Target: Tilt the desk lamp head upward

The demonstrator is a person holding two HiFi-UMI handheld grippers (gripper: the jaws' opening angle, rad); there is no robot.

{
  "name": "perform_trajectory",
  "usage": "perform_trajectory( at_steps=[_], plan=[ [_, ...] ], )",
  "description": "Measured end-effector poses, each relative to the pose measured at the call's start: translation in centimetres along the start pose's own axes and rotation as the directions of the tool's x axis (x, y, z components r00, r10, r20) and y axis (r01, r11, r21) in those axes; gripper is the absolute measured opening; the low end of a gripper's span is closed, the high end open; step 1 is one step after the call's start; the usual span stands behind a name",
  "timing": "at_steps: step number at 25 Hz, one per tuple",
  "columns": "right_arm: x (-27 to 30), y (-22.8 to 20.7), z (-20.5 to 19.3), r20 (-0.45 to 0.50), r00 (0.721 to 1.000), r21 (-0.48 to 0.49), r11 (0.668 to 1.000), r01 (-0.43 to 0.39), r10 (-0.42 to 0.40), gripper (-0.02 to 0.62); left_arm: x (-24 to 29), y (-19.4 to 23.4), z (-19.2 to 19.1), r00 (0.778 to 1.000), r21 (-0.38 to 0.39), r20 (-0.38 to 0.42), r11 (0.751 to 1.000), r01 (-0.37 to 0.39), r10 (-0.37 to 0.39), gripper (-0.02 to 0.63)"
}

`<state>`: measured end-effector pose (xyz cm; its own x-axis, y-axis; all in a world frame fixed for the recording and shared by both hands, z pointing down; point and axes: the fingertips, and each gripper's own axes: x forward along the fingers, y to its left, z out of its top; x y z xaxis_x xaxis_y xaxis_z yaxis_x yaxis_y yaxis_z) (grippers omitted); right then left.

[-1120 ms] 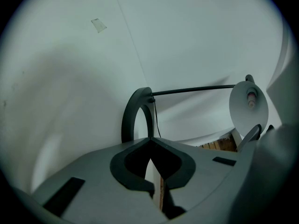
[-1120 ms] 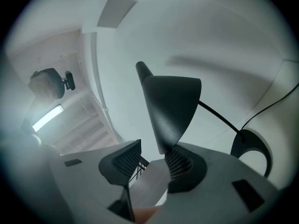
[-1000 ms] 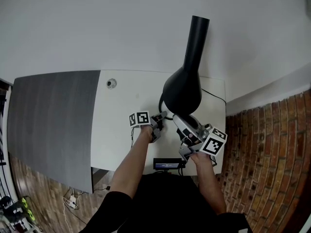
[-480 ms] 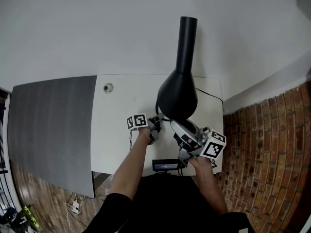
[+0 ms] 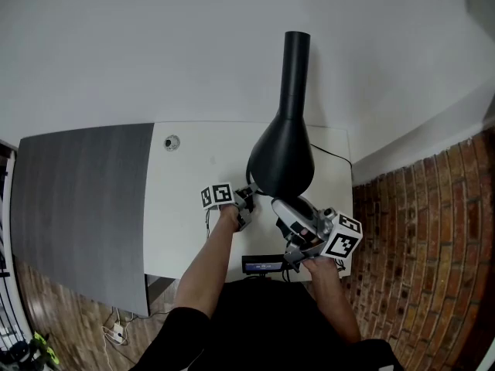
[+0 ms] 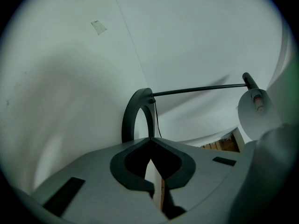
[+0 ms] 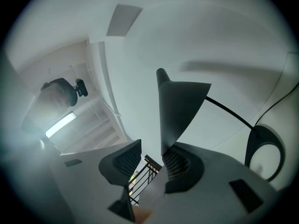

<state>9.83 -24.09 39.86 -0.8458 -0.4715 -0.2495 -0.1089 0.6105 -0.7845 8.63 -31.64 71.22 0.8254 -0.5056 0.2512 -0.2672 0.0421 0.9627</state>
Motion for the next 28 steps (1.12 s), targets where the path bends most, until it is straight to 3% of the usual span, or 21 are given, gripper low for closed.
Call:
perform_trajectory(
  at_steps=[28],
  plan=[
    [0.2, 3.5, 0.8, -0.008, 0.999, -0.051, 0.998, -0.037, 0.037, 0.141, -0.1, 0.0, 0.0, 1.0, 0.001, 0.006, 1.0, -0.002, 0.002, 0.012]
  ],
)
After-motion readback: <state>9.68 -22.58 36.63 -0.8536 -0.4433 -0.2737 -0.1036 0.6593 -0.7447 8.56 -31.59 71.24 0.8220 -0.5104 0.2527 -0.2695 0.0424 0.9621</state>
